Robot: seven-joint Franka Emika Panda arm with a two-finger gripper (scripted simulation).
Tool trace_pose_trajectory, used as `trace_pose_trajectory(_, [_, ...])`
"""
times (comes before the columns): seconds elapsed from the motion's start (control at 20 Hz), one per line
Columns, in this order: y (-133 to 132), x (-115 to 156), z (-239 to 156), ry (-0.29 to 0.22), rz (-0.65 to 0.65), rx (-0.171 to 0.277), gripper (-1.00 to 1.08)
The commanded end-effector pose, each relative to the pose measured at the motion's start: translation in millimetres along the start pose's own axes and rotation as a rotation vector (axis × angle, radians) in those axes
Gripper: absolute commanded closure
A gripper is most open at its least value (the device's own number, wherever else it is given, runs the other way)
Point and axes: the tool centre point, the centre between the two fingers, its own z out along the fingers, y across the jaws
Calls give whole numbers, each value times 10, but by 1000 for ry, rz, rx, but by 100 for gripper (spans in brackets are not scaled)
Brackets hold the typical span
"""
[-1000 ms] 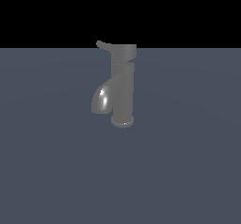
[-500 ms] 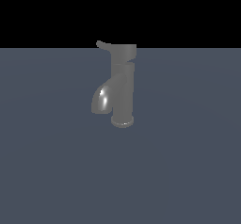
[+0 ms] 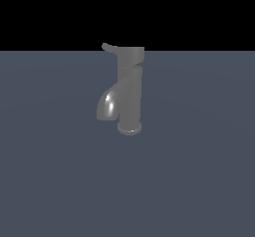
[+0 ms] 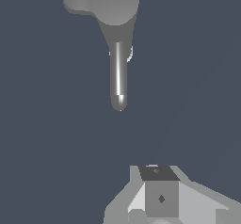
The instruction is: Turn on the faucet by rotating a designated handle.
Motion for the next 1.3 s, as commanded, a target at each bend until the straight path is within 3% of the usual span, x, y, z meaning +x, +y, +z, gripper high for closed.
trace_pose_trajectory(0.0, [-48, 128, 20, -5, 65, 14, 108])
trace_pose_trajectory(0.6, [-270, 747, 184, -29, 388, 56, 108])
trace_pose_trajectory(1.25, [-493, 1408, 475, -38, 752, 64, 108])
